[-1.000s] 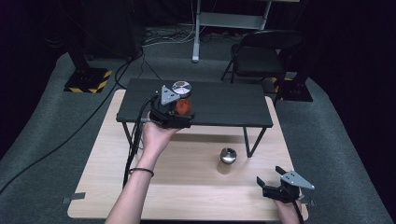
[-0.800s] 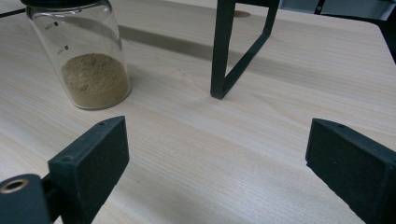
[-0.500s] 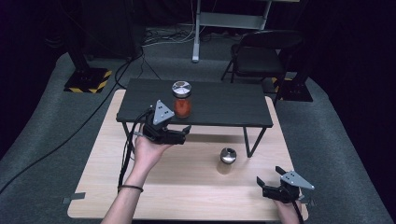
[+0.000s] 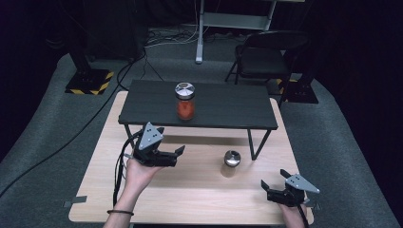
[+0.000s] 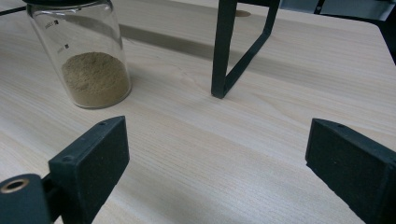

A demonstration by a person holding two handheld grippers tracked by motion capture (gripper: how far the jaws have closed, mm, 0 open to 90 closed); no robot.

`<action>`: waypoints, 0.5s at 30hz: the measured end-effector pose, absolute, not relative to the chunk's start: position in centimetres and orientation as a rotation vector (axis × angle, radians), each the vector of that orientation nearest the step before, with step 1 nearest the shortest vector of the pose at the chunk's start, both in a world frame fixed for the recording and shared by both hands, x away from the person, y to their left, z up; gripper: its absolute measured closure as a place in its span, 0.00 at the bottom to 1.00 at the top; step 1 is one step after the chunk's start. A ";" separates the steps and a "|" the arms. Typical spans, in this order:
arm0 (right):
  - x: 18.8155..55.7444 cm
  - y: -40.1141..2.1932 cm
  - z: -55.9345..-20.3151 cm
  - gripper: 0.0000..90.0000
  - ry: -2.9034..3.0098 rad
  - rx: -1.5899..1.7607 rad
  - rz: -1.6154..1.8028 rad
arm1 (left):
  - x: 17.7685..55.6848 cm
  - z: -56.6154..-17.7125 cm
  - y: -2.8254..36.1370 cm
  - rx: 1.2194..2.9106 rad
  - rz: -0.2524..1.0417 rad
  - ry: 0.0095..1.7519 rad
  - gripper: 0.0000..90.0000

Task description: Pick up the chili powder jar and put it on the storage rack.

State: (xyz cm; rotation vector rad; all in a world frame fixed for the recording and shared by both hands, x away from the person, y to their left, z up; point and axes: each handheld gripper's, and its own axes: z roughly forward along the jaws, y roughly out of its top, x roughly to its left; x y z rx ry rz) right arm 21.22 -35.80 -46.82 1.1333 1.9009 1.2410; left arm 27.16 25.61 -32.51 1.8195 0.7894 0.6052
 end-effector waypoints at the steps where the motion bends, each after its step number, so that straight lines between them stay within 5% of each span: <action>1: 21.2 -35.8 -46.8 0.06 1.901 1.133 1.241 | 26.7 -33.3 26.0 1.819 0.611 0.799 0.08; 15: 21.2 -35.7 -46.8 0.06 1.901 1.133 1.239 | 24.4 -39.6 28.3 1.832 0.629 0.899 0.08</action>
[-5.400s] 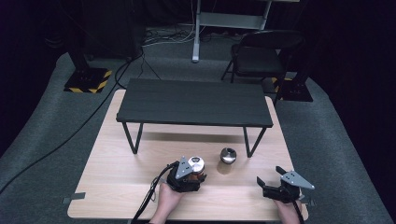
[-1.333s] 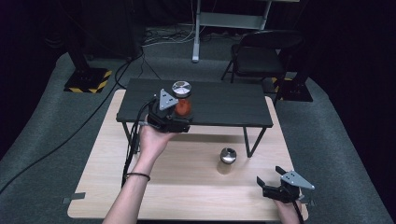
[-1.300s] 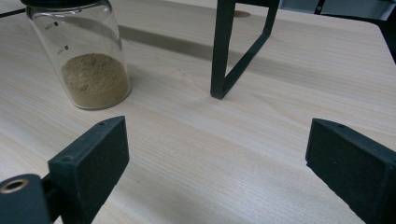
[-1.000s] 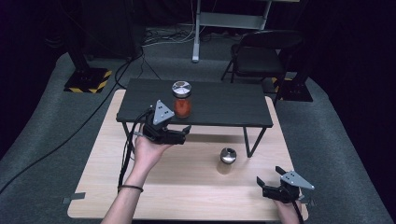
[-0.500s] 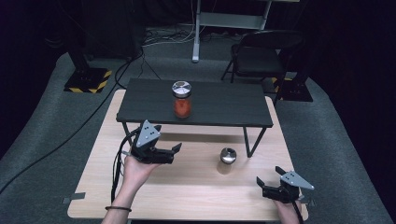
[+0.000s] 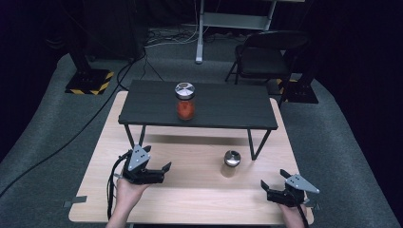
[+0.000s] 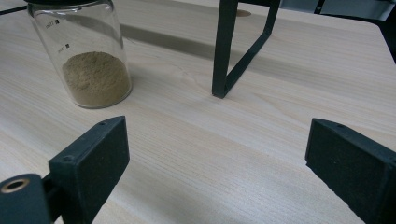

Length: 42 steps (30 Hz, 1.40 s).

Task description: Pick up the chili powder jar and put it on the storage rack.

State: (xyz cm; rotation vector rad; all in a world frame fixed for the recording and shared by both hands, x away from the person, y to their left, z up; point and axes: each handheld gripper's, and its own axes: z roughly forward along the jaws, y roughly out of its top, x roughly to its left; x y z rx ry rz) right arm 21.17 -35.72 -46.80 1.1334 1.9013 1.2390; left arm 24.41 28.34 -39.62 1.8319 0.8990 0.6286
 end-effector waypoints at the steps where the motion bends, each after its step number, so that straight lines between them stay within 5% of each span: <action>1: 21.2 -35.7 -46.8 0.06 1.901 1.134 1.239 | 24.2 -40.2 28.5 1.836 0.629 0.907 0.08; 21: 21.2 -35.6 -46.8 0.06 1.906 1.129 1.234 | 20.3 -46.0 29.3 1.879 0.795 0.910 0.09; 42: 21.3 -35.6 -46.6 0.06 1.914 1.137 1.229 | 20.6 -46.8 29.7 1.875 0.760 0.967 0.09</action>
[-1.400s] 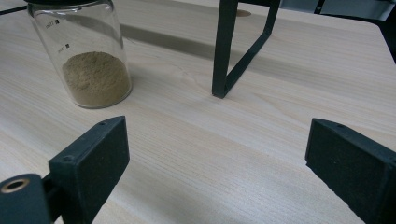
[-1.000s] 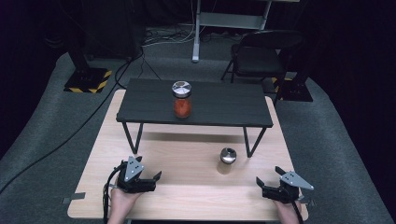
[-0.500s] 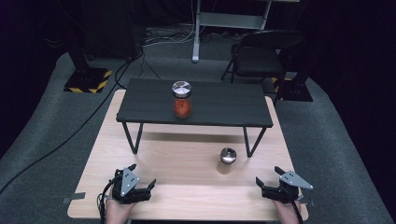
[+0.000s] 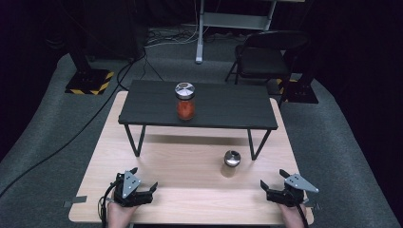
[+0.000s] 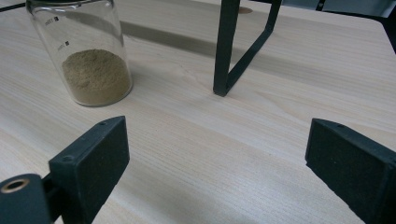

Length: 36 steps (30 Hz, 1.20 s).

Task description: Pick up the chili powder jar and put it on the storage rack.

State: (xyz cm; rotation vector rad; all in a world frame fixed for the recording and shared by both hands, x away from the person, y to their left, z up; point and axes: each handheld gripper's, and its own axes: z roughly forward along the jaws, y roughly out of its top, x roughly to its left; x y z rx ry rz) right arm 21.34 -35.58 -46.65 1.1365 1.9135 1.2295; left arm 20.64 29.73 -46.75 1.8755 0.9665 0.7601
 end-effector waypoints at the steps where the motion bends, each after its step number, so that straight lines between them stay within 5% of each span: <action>1: 21.3 -35.6 -46.7 0.06 1.914 1.134 1.228 | 20.7 -46.7 29.7 1.874 0.759 0.970 0.09; 36: 21.4 -35.5 -46.6 0.06 1.921 1.133 1.226 | 20.8 -46.7 29.7 1.874 0.752 0.982 0.09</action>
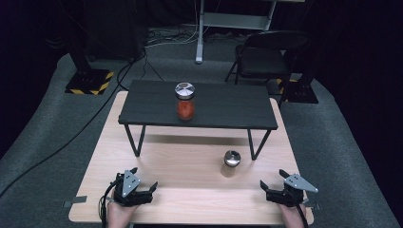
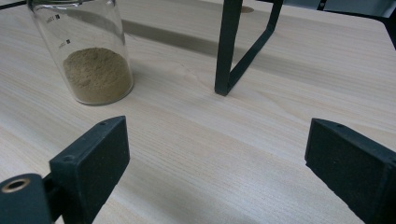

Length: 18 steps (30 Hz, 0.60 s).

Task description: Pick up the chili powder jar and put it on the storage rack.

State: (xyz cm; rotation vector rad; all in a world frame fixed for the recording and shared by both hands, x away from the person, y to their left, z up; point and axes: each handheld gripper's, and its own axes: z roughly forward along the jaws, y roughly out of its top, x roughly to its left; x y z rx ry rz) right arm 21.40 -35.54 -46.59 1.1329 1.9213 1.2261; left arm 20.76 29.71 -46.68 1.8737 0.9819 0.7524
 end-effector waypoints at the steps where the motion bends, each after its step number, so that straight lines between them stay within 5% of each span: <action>1: 21.4 -35.5 -46.6 0.06 1.922 1.134 1.226 | 20.8 -46.7 29.7 1.873 0.752 0.982 0.09; 18: 21.4 -35.5 -46.6 0.06 1.923 1.133 1.226 | 20.7 -46.7 29.8 1.867 0.748 0.987 0.09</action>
